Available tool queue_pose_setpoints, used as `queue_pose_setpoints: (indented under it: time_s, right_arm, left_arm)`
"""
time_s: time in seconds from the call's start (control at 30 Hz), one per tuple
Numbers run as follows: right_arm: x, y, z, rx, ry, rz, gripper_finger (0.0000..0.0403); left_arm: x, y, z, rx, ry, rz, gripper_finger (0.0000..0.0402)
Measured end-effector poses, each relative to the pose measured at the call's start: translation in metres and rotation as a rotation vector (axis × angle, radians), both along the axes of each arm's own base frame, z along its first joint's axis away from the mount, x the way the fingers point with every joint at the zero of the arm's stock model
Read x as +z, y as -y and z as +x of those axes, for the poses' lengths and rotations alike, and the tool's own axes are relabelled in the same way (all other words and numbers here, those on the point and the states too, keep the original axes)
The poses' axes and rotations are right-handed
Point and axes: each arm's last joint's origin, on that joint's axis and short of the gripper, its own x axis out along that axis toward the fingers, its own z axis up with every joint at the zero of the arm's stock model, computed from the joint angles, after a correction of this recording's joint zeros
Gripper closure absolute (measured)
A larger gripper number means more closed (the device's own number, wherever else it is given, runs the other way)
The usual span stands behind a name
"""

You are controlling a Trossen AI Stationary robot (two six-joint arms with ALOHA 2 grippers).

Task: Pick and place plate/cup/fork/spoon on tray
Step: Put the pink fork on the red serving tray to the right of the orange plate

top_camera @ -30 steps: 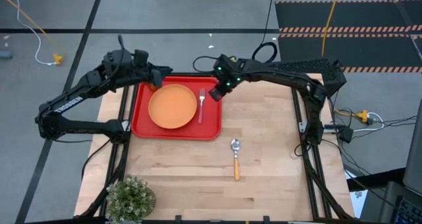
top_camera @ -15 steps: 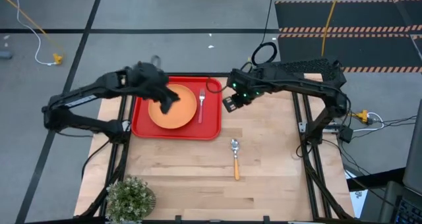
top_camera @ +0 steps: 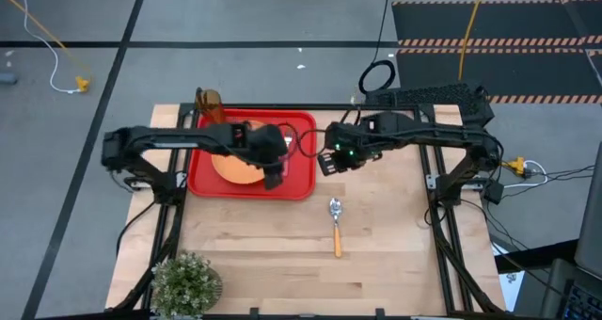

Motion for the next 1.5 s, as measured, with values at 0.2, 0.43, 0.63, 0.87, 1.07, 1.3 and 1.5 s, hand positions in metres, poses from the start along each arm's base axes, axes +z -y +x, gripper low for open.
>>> queue_pose_setpoints:
  time_s: [0.2,0.43,0.63,0.87,1.07,1.3,1.5]
  right_arm:
    - [0.002,-0.010,-0.026,0.048,-0.194,-0.043,0.0322]
    - [0.016,-0.007,-0.049,0.105,-0.237,-0.192,0.0320]
    - [0.030,-0.006,-0.066,0.099,-0.186,-0.259,0.0320]
    - [0.019,-0.008,-0.093,0.108,-0.212,-0.271,0.0320]
    - [-0.007,-0.011,-0.113,0.113,-0.108,-0.197,0.0321]
    - [-0.033,-0.013,-0.121,0.063,0.087,-0.117,0.0321]
    - [-0.056,-0.013,-0.117,0.117,0.180,-0.008,0.0321]
  left_arm:
    - [-0.046,-0.011,0.022,0.139,-0.145,-0.008,0.0289]
    - [-0.094,-0.017,0.043,0.220,-0.223,-0.051,0.0289]
    - [-0.099,-0.013,0.047,0.279,-0.220,0.008,0.0289]
    - [-0.100,-0.005,0.057,0.247,-0.152,0.045,0.0289]
    - [-0.102,-0.003,0.056,0.304,-0.165,0.035,0.0289]
    - [-0.103,-0.008,0.053,0.419,-0.171,0.013,0.0289]
    - [-0.104,-0.019,0.049,0.530,-0.185,0.016,0.0289]
